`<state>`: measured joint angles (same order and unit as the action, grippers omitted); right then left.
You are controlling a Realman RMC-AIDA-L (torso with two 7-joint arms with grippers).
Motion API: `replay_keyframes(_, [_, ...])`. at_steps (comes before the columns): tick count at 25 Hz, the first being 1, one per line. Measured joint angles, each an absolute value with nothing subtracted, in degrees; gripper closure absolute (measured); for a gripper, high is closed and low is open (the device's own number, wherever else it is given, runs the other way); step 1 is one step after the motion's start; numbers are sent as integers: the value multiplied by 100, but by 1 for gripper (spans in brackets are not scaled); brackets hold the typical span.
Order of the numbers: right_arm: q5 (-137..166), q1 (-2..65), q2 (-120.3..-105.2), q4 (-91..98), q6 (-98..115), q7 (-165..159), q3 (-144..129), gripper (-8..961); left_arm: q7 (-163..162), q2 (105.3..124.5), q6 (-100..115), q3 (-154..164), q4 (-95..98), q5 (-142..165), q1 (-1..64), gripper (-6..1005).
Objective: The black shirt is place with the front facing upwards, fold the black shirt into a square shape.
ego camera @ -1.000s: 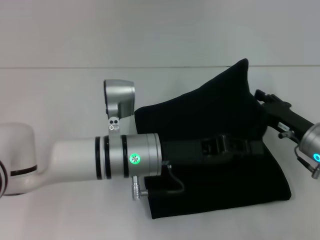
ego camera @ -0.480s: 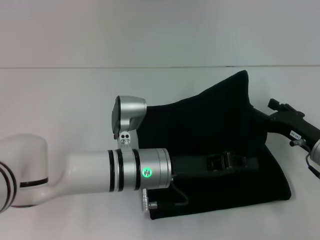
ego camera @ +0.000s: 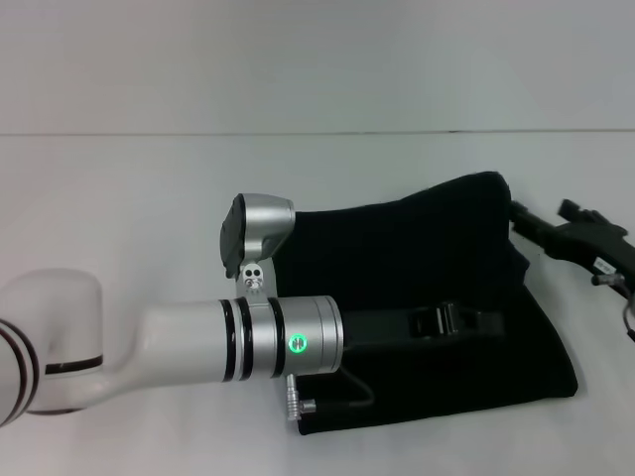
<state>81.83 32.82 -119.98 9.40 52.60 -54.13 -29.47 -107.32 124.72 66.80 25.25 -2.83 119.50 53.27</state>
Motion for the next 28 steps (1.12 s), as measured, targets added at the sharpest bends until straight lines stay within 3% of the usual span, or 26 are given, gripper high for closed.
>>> replay_keyframes(10, [8182,3042,-12001,939,5382,-5452,-2071,32,-10705,12471,6702,2365,-405,11909,5278,975])
replay_keyframes(16, [8182,2980,-12002,895,5549,-5437,-1893,32,-10434,12471,7158,2177,-441,11895,5151,810])
replay_keyframes(20, [8208,2873,-11989,891,5948,-5475,-1931,32,-10060,12470,7688,2071,-343,11899,5035,632])
replay_keyframes(28, [9067,2696,-11962,1172,7536,-5486,-2554,33,-9949,12401,9716,2238,1553,11907,3981,316])
